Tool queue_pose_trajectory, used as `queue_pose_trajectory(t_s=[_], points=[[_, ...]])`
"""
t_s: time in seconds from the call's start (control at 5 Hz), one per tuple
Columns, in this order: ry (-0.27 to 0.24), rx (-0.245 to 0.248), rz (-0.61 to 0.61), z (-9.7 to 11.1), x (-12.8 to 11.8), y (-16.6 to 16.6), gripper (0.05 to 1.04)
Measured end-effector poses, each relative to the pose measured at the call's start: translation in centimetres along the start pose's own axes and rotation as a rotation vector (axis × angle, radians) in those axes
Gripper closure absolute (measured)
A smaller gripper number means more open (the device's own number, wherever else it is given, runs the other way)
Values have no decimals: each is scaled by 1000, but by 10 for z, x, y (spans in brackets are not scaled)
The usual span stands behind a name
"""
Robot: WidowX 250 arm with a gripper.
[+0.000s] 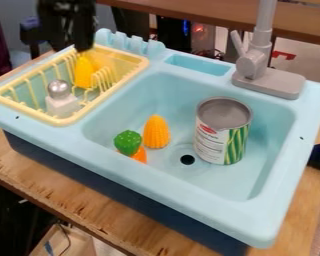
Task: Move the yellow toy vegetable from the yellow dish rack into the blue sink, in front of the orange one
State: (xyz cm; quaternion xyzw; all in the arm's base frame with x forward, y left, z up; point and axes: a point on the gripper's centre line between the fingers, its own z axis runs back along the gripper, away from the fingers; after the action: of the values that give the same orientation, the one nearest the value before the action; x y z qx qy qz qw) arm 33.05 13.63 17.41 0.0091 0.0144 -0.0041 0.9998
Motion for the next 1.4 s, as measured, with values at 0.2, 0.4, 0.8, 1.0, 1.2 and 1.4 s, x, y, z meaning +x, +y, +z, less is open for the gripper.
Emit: queue_pose_trajectory(t_s=[0.2, 0.4, 0.8, 1.0, 1.2, 1.4], points=[[-13, -11, 1, -8, 6, -4, 81], [-14, -47, -2, -17, 11, -8, 81], [17, -26, -2, -29, 13, -3, 81], [9, -33, -11, -29, 17, -2, 81], [6, -52, -23, -34, 20, -4, 81], [-5, -66, -35, -35, 23, -6, 81]])
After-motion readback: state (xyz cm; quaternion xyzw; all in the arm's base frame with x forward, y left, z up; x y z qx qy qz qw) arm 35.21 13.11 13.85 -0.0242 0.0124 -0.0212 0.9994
